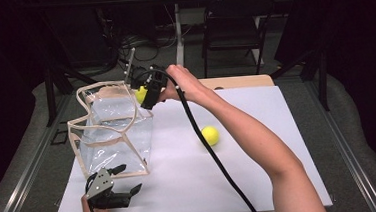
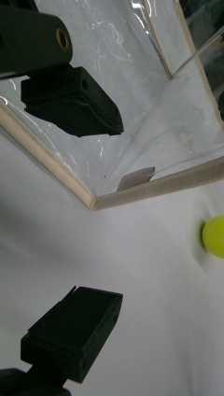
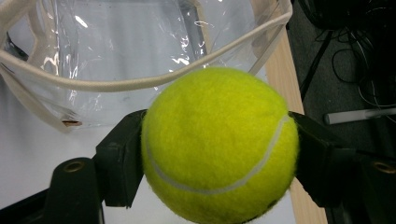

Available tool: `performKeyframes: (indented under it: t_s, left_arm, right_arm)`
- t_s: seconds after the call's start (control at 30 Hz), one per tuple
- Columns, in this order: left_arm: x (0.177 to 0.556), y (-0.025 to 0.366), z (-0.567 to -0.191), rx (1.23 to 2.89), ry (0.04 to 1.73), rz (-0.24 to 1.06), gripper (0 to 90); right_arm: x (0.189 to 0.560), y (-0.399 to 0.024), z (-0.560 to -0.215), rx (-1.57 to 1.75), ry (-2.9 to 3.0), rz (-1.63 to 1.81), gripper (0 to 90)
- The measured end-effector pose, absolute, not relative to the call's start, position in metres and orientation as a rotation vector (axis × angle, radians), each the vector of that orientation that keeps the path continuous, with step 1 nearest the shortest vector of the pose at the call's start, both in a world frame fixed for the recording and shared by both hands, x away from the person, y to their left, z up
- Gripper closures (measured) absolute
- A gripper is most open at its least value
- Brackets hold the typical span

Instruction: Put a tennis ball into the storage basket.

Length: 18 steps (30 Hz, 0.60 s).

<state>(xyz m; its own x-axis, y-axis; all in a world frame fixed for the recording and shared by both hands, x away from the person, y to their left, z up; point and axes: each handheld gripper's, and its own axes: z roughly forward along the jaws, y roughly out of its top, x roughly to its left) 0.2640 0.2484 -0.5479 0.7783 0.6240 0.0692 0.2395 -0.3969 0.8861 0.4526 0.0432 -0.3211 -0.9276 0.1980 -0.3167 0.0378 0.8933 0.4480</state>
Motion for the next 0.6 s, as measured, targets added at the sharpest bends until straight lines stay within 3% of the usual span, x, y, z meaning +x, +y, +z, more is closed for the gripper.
performKeyframes:
  t_s: [0.6]
  left_arm:
    - [0.264,0.249,-0.548,1.979,0.650,0.491,15.8]
  right_arm:
    - [0.455,0.054,-0.309,0.169,2.681,0.661,26.5]
